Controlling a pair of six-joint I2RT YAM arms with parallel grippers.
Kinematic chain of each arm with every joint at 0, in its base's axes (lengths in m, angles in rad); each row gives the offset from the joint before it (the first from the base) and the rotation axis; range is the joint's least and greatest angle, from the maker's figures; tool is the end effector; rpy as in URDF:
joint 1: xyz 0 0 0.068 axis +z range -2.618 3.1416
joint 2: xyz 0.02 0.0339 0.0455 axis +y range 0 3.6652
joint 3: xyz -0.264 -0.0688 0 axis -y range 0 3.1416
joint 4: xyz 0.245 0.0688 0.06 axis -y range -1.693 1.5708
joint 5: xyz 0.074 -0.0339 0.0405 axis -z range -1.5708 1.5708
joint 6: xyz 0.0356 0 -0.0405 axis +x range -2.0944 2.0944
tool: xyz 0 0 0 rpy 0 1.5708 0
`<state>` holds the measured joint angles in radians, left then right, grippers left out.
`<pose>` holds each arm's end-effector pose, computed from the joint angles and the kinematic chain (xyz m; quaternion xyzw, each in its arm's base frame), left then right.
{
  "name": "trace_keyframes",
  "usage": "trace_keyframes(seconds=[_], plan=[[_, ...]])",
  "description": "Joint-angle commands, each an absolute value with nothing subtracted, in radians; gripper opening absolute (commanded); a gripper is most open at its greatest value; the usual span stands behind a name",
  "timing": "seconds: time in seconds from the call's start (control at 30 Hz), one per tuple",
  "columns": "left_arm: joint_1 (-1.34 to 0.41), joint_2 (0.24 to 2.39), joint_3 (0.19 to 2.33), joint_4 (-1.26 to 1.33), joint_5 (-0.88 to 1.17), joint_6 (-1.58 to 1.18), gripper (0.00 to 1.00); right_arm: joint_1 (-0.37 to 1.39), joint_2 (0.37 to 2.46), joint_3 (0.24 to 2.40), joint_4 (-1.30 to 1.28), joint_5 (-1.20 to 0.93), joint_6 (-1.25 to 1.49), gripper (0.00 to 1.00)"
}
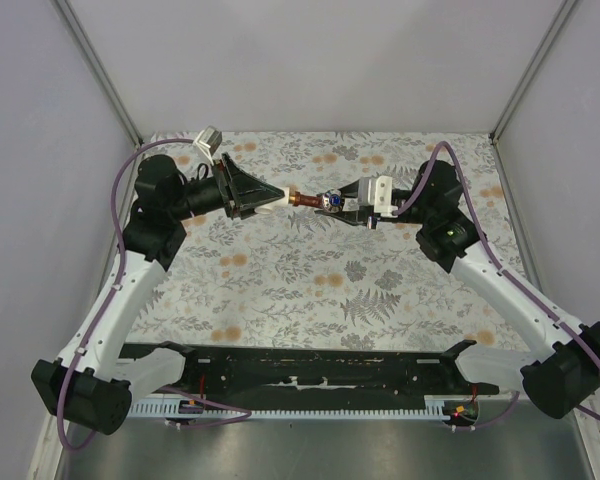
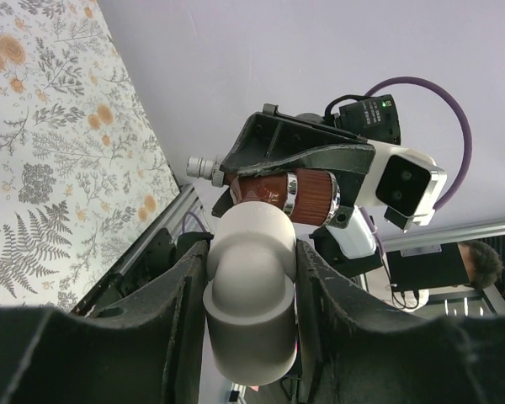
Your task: Install the water faucets
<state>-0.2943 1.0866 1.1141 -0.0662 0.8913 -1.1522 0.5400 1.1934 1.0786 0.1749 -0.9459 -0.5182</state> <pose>0.2185 -0.0952 0.4101 0.0013 0.7157 -0.6469 0.2634 0.2147 0.1624 0.3962 -0.5943 0.3594 0.3193 0.6447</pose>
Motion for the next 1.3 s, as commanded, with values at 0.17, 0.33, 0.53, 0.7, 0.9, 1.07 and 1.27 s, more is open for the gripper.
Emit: trace_keyframes(seconds=[0.17, 0.33, 0.53, 0.7, 0.9, 1.07, 1.27], plan=[[-0.334, 1.104, 1.16, -0.069, 1.025, -1.125, 0.02, 0.595, 1.23, 1.163, 0.155, -0.977, -0.572, 0.0], [-0.334, 1.108, 1.161, -0.075, 1.032, -1.04, 0.02, 0.597, 1.252, 1.175, 0.195, -1.006, -0.471, 0.0], [-0.333, 1.103, 1.157, -0.043, 1.072, -0.959, 0.02, 0.597, 1.259, 1.178, 0.219, -1.017, -0.374, 0.0], [-0.333, 1.089, 1.103, 0.144, 1.097, -1.012, 0.02, 0.597, 1.259, 1.166, 0.248, -1.012, -0.282, 0.0], [-0.334, 1.068, 1.072, 0.247, 1.146, -0.945, 0.02, 0.592, 1.253, 1.17, 0.273, -0.989, -0.129, 0.0], [-0.334, 1.032, 1.08, 0.197, 1.195, -0.729, 0.02, 0.594, 1.27, 1.221, 0.183, -1.002, -0.025, 0.0], [-0.334, 0.999, 1.112, -0.034, 1.198, -0.376, 0.02, 0.594, 1.281, 1.223, 0.215, -0.957, 0.227, 0.0]])
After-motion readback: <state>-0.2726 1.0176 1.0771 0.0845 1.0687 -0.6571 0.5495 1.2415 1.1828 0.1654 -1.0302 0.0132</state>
